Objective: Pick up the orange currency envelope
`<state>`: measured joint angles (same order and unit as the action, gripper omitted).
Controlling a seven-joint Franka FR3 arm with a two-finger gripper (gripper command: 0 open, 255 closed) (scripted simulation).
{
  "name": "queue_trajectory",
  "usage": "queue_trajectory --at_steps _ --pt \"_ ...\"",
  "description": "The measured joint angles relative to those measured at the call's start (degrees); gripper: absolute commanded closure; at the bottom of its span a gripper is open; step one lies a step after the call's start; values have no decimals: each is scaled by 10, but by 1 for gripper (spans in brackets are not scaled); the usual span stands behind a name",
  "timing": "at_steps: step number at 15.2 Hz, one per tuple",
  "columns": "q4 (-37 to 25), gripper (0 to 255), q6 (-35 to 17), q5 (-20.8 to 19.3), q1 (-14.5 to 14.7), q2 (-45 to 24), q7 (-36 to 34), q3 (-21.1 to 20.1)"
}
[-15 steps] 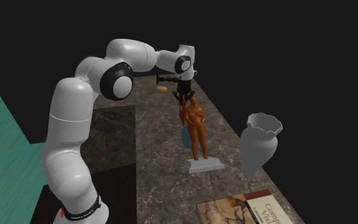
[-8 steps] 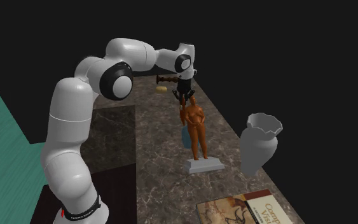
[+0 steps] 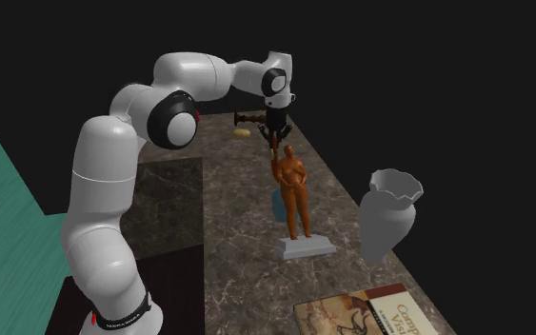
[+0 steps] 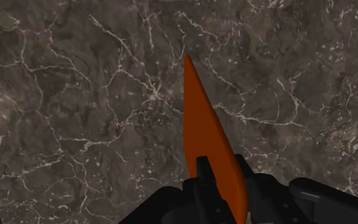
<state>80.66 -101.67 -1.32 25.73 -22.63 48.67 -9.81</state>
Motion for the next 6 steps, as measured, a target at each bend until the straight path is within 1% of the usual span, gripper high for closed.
queue_trajectory --at_steps 6 --pt "-49 255 46 -1 2 -4 -1 0"
